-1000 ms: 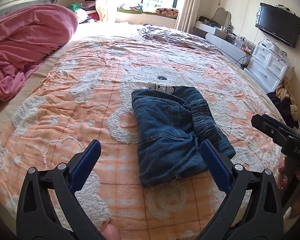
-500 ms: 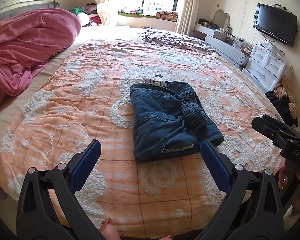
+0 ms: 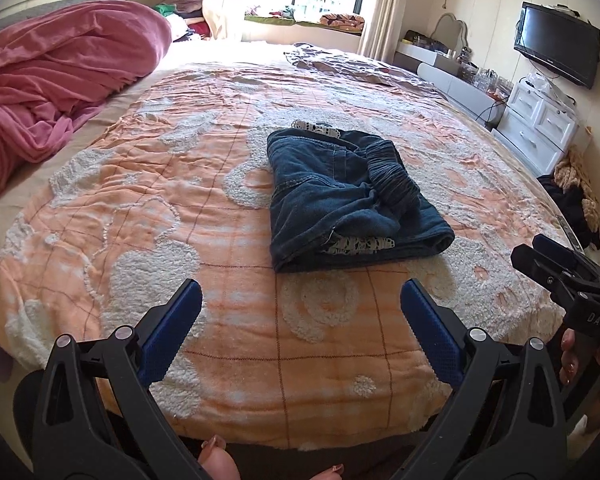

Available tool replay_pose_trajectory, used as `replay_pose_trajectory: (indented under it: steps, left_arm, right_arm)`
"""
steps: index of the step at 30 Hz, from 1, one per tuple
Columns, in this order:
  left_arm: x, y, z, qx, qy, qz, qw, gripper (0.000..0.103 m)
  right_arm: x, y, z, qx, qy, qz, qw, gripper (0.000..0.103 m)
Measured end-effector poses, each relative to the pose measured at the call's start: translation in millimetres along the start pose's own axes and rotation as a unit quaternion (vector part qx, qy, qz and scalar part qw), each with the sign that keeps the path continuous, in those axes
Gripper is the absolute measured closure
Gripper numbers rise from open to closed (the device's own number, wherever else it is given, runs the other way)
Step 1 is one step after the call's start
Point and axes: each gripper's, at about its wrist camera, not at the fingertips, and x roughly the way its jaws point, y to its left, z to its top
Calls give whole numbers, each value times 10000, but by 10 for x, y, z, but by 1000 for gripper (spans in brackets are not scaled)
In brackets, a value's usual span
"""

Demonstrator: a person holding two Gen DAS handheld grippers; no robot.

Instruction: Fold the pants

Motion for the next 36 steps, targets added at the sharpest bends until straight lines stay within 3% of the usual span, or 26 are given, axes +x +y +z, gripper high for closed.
replay_pose_trajectory:
  steps: [16,24,36]
  left_arm:
    - [172,30,-327,-58,234,37,9997,10]
    - [196,5,-345,-11,222,40,9997,10]
    - [249,-31,-383,19,304,52,9995,10]
  right_arm:
    - [101,-77,-320,206,21,-108,9997,5]
    - [85,-47,-394,-71,-49,-337,9994,5]
    - [209,4,-455,-128,104,-242,9996,5]
